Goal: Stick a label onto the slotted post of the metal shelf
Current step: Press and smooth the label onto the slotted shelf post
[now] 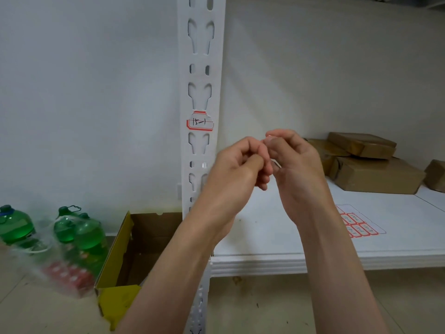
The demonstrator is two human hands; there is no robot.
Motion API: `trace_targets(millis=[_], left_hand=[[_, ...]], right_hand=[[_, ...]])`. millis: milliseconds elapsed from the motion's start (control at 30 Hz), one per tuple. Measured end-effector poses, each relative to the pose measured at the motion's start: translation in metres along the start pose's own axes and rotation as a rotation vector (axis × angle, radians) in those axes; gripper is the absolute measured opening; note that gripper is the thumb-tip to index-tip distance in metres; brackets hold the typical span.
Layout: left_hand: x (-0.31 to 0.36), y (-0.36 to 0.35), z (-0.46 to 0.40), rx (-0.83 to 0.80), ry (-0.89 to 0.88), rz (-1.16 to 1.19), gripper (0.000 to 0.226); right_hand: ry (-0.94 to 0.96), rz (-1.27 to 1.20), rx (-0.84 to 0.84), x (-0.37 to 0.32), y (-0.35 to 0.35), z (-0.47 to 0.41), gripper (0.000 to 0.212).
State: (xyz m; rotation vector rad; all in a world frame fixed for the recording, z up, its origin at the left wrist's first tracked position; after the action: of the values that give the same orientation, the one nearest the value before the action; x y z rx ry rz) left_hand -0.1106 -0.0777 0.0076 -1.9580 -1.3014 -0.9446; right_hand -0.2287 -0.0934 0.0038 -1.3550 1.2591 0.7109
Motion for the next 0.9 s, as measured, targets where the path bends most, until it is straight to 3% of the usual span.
trace_targets(millis=[100, 300, 467, 600, 800, 900], left_hand=[[0.040, 0.013, 0.001, 0.069, -0.225, -0.237, 0.027], [0.083, 0.077, 0.014, 0.400, -0.510, -0.319, 0.020], [0.054, 0.130, 0.014, 0.574, -0.369, -0.351, 0.016], [0.034, 0.135, 0.009, 0.513, -0.250, -0.380, 0.018], [0.029, 0.119, 0.004, 0.405, -0.221, -0.399, 0.022], [0.025, 0.116, 0.002, 0.392, -0.212, -0.353, 0.021]], right_hand=[[0.072, 0.007, -0.077, -0.007, -0.025, 0.006, 0.003], [0.240, 0.139, -0.103, -0.014, -0.067, 0.023, 0.006], [0.311, 0.193, -0.036, -0.016, -0.078, 0.029, 0.007], [0.330, 0.232, -0.004, -0.015, -0.082, 0.028, 0.016], [0.417, 0.290, 0.059, -0.016, -0.096, 0.033, 0.023], [0.375, 0.200, -0.007, -0.010, -0.108, 0.035, 0.045]])
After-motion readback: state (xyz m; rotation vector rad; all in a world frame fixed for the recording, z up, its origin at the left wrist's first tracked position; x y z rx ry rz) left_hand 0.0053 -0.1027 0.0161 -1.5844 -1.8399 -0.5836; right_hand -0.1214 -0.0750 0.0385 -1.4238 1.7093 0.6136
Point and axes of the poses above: each hand's wrist, its own z-axis away from the middle knuckle, its own y-axis out of the back of the hand, x = y × z, the point moved 7 cm from there along -z, towards the middle knuckle, and after that the axes turned 10 degrees about -y, right-handed, at the moved point
